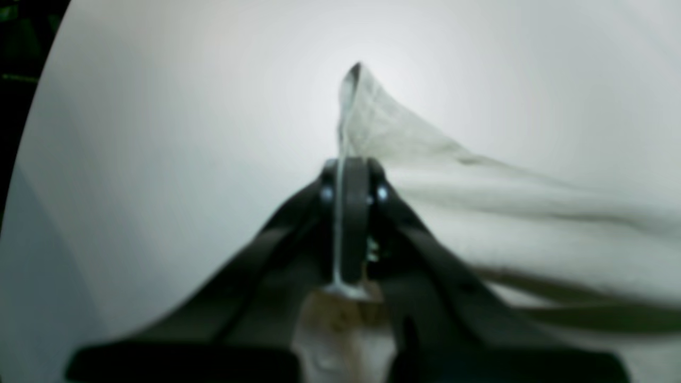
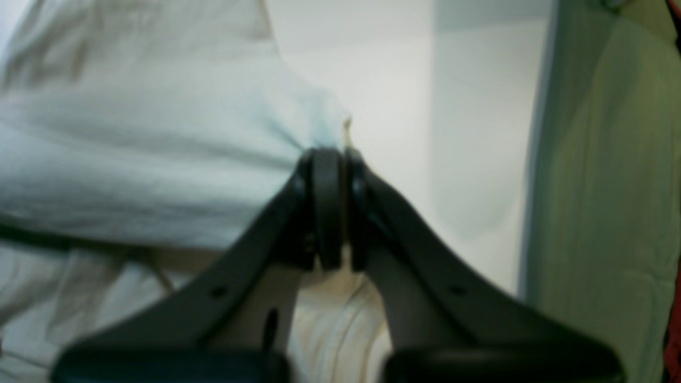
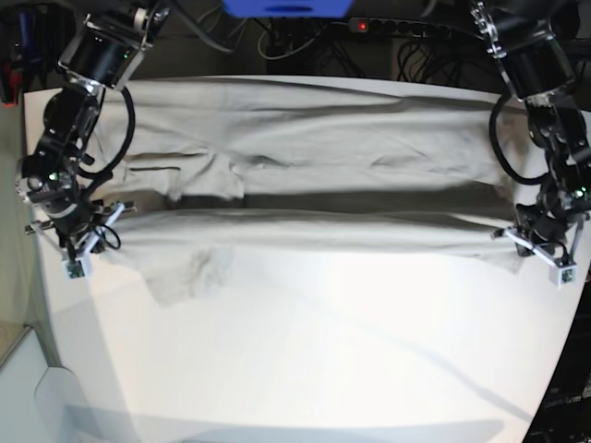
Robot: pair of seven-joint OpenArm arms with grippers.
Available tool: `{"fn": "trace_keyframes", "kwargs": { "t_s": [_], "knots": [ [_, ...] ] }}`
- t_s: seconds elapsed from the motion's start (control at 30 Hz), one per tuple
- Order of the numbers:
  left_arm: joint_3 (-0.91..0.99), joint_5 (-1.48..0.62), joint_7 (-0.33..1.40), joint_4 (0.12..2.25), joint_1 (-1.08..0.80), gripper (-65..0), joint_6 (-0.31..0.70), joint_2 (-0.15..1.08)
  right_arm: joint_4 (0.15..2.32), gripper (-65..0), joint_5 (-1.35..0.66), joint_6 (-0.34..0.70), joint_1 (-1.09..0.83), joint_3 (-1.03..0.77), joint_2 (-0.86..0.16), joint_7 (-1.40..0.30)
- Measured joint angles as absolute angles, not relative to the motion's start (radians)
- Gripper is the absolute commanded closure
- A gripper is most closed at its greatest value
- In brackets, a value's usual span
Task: Layout the t-shirt on the table in an organized manner, then fold the t-shirt properly
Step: 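Carry the held hem over onto the collar end with both grippers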
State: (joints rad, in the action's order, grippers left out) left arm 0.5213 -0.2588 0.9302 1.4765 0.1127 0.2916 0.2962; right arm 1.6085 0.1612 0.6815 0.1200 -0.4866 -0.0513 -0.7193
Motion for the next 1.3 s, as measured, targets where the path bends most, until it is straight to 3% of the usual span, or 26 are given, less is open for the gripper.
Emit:
{"fn": "trace_keyframes", "kwargs": {
  "t_s": [0.2, 0.53, 0.83, 1.3],
  "knots": [
    [0.582, -0.266, 0.981, 1.559, 0.068, -0.2, 0.293, 0.286, 1.684, 0.0, 0.157, 0.684, 0.047, -0.483, -0.047, -0.712],
    [0.693, -0.263, 1.074, 1.637, -0.02, -0.2, 0.428, 0.285, 1.789, 0.0, 0.15, 0.685, -0.06, -0.482, -0.041, -0.711],
    [0.705, -0.267, 1.07, 1.638, -0.123, -0.2, 0.432, 0.282, 1.792, 0.0, 0.15, 0.685, -0.115, -0.482, -0.041, -0.708],
    [0.704, -0.256, 0.997, 1.536, -0.118, -0.2, 0.434, 0.29, 1.792, 0.0, 0.153, 0.685, -0.181, -0.481, -0.004, -0.71]
  ]
}}
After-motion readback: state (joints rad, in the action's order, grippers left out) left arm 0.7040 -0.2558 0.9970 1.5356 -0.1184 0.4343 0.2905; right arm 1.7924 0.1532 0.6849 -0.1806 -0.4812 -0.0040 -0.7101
